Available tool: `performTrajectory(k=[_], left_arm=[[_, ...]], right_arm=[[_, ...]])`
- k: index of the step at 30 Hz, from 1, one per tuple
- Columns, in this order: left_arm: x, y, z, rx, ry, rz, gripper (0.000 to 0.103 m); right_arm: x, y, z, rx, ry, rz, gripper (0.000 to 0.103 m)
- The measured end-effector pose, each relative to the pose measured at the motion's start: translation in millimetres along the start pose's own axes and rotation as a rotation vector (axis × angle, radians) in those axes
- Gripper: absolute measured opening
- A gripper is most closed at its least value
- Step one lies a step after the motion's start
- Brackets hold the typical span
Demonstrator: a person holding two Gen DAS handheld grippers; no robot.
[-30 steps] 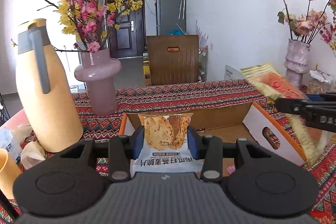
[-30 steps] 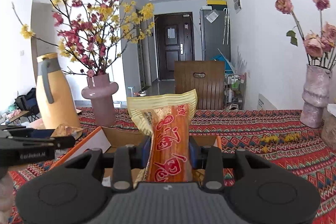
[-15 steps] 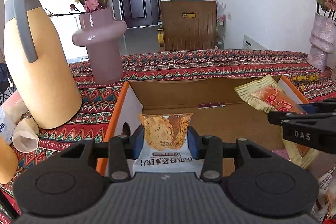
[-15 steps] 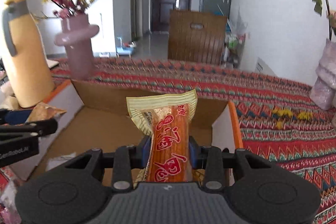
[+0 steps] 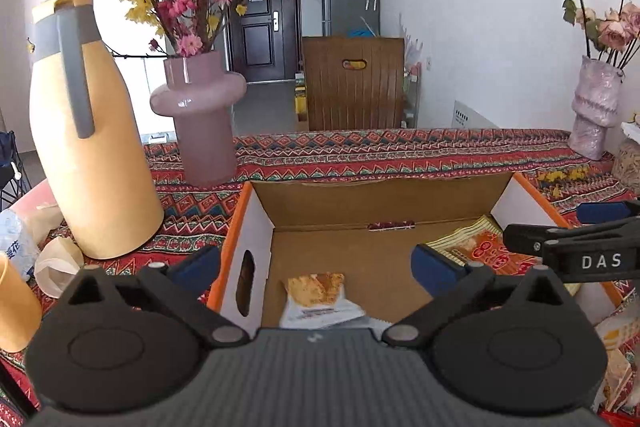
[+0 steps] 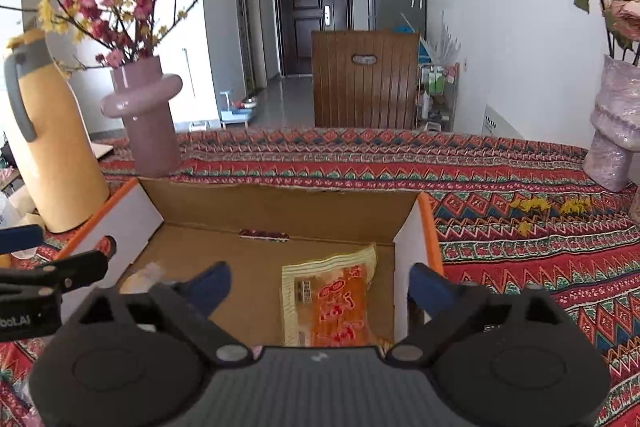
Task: Organize snacks
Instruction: 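Withdraw both grippers from the box back to the snack pile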
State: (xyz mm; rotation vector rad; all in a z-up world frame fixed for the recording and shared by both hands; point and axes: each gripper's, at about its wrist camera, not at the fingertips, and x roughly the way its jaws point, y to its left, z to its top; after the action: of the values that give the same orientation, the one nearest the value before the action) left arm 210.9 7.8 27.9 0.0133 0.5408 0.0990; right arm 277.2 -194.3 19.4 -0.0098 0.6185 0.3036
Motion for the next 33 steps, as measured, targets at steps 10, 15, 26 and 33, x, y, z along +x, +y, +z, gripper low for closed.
performTrajectory(k=[10, 15, 26, 33], left_arm=[[-29.4, 8.4, -8.0, -0.039, -0.031, -0.004, 0.103], [-55.2, 15.6, -20.6, -0.053, -0.065, -0.016, 0.103], [-112.8, 24.8, -63.2, -0.075, -0.115, -0.078, 0.103], [-138.8, 24.7, -103.7, -0.045, -0.122, -0.078, 0.103]], right_arm=[[-44.9, 0.0, -7.0, 0.002, -0.078, 0.019, 0.103], [-77.2, 1.4, -19.6, -0.008, -0.124, 0.024, 0.103], [-137.9, 4.5, -71.7, -0.017, -0.159, 0.029, 0.103], [-164.2, 8.5, -114.7, -0.007, -0.156, 0.033, 0.103]])
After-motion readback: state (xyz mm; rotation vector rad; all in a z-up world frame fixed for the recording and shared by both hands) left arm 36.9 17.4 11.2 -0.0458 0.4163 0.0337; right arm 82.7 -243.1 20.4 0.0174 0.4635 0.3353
